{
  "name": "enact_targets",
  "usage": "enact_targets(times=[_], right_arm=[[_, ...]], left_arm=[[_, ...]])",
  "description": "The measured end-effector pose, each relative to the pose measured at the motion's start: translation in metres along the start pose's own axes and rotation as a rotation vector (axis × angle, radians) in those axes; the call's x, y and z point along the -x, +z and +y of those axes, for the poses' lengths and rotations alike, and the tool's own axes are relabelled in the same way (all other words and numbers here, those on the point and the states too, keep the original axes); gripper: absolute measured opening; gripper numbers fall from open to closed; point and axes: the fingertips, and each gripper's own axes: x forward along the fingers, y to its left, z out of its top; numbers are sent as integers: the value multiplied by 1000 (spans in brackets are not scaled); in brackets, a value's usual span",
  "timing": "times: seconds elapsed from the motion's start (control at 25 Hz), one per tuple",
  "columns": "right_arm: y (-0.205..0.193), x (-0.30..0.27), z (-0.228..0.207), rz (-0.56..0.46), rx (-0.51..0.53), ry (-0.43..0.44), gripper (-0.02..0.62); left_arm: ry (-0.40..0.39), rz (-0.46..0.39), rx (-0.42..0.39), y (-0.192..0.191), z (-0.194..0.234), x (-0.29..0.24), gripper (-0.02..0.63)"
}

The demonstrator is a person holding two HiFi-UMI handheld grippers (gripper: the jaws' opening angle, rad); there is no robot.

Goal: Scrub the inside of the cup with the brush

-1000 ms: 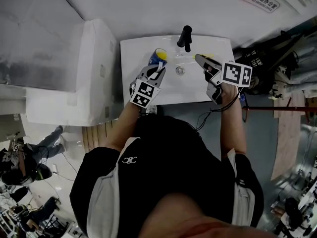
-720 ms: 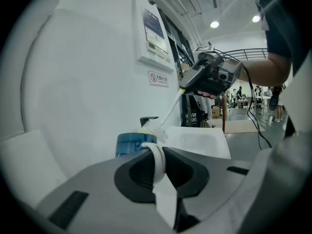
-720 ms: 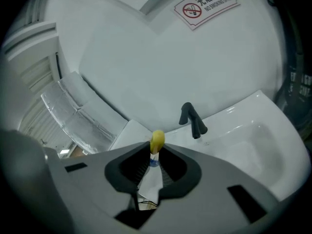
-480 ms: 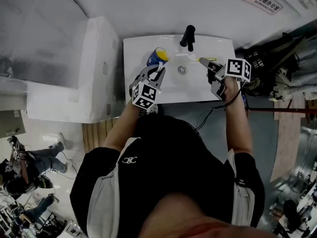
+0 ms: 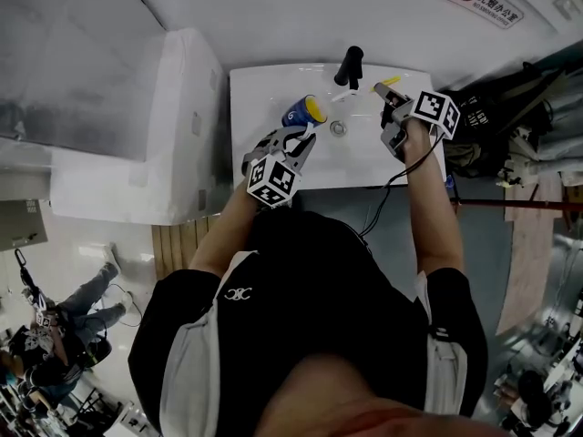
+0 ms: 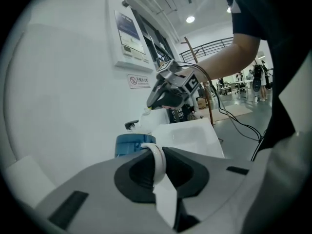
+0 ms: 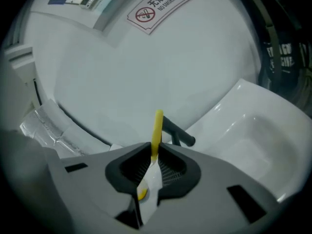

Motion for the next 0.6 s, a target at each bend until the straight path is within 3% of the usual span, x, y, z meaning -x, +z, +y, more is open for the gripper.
enact_targets(times=[0.2,0.4,0.6], right_arm=[[21,-13,31,-78,98,24,48],[18,-19,69,-65,196,110,49],[0,-16,110,-6,305,236,54]], left_arm=[[-78,-3,-46,5,-22,-5,49],[-132,19,-64,2,-35,-9,49],[-146,26,26,-3,-29,-10,49]])
